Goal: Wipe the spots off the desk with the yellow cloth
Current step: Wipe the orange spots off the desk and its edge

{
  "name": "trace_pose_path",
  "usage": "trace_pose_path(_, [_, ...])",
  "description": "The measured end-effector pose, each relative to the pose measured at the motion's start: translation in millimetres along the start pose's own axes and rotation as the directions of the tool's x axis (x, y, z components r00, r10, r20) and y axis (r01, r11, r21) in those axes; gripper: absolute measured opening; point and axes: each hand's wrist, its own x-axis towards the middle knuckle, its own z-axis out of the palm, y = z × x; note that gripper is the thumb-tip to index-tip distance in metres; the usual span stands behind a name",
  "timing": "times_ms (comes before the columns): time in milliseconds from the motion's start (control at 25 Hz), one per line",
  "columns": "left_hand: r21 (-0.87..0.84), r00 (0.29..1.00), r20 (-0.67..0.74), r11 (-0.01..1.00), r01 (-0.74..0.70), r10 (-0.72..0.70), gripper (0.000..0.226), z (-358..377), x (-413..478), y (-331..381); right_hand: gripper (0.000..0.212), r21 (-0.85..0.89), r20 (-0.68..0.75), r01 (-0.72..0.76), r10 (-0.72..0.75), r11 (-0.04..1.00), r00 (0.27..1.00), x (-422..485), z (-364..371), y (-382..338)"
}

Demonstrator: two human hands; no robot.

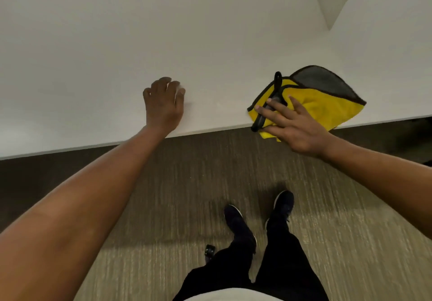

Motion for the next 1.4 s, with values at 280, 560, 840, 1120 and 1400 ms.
trace_pose_path(280, [-0.021, 0.992, -0.027, 0.992, 0.125, -0.125, 0.041, 1, -32, -69, 0.04, 0.189, 0.009, 0.073, -0.076, 0.979, 0.997, 161, -13, -124])
trace_pose_path(560, [-0.085, 0.981, -0.056, 0.98, 0.179, -0.184, 0.042, 6, -33, -73, 0.027, 0.213, 0.07, 0.081, -0.098, 0.974, 0.993, 196, -15, -147])
trace_pose_path(840, [0.02, 0.987, -0.005, 0.987, 0.159, -0.159, 0.039, -5, -31, -61, 0.031, 0.158, -0.015, 0.109, -0.108, 0.981, 0.994, 100, -5, -62])
trace_pose_path(1120, [0.038, 0.975, 0.022, 0.975, 0.218, -0.219, 0.045, 1, -24, 50, 0.038, 0.071, 0.021, 0.004, -0.005, 0.997, 1.0, -31, -3, 39])
trace_pose_path(1400, [-0.073, 0.993, 0.103, 0.996, -0.054, 0.061, 0.051, 33, -11, 240, 0.038, 0.135, 0.11, -0.117, 0.102, 0.984, 0.989, -125, -12, 112])
